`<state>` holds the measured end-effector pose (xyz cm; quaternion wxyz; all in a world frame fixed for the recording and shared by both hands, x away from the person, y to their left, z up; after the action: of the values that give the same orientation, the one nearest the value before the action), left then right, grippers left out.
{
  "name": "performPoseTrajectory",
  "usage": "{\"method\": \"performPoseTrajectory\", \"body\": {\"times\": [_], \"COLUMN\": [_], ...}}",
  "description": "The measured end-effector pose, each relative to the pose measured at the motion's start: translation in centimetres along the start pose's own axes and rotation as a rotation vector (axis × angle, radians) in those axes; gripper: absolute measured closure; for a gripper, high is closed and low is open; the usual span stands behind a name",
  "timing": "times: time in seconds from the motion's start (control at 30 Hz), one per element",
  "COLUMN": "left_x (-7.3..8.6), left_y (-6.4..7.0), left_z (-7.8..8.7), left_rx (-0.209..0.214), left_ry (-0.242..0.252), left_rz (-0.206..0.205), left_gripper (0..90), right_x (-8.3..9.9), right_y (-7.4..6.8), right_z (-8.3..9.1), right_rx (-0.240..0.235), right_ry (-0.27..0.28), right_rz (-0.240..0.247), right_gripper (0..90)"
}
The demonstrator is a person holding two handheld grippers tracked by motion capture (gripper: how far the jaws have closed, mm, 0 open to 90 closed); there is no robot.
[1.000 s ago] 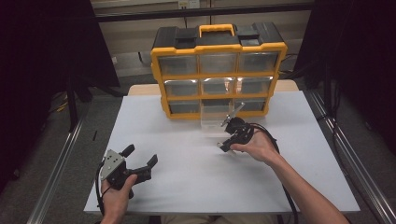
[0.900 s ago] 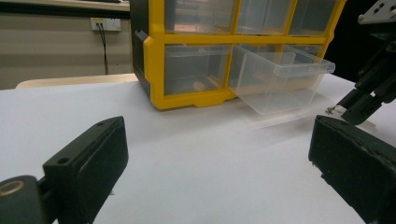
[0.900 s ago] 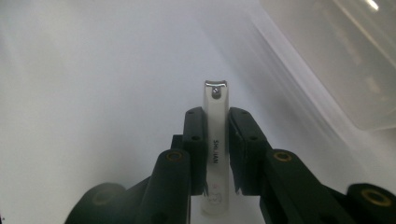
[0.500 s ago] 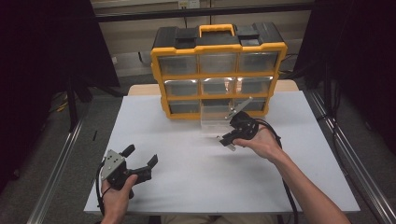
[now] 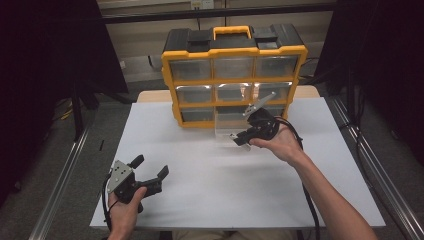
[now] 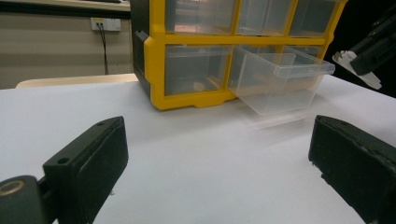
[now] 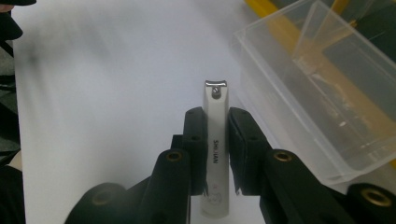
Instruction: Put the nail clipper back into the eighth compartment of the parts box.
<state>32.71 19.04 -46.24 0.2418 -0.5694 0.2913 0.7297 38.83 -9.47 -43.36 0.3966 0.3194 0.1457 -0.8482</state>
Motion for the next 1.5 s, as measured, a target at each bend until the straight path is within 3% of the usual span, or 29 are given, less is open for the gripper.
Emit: {"method": "performPoseTrajectory", "body": {"times": [0.17,0.27,0.5,0.87,1.13,1.5], "left_x": [0.0,-0.1,0.0,0.0,0.0,0.0], "left_y": [0.1,0.1,0.2,0.2,0.2,0.1], "left_z": [-0.1,-0.2,-0.1,-0.1,-0.1,-0.1], "left_rx": [-0.001,-0.008,0.007,0.005,0.009,0.000], "left_ry": [0.001,0.017,0.003,0.002,0.007,0.007], "left_rz": [0.001,0.022,0.005,0.009,0.010,0.012], "left_gripper": [4.8,4.7,4.8,4.8,4.7,4.8], "right_x": [-1.1,-1.9,-3.3,-4.7,-5.9,-6.8], "right_y": [0.2,0.5,1.0,2.1,3.3,4.8], "right_z": [0.7,1.1,1.6,0.9,0.8,0.6], "right_rx": [0.004,0.005,0.019,0.034,0.072,0.111], "right_ry": [0.026,0.054,0.075,0.056,0.032,-0.047], "right_rz": [0.015,0.020,0.028,0.021,0.020,0.006], "right_gripper": [77.8,77.8,77.8,77.8,77.8,77.8]}}
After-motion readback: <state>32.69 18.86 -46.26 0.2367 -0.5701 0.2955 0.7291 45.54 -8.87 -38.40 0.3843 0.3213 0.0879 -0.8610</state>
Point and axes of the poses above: each handheld gripper's, and its own axes: z roughly backward along the jaws, x roughly out of its underside, y roughly to its right, the point moved 9 cm from there along -z, roughly forward along the jaws, and after that the axes turned 11 degrees about x, right-handed, at the moved point
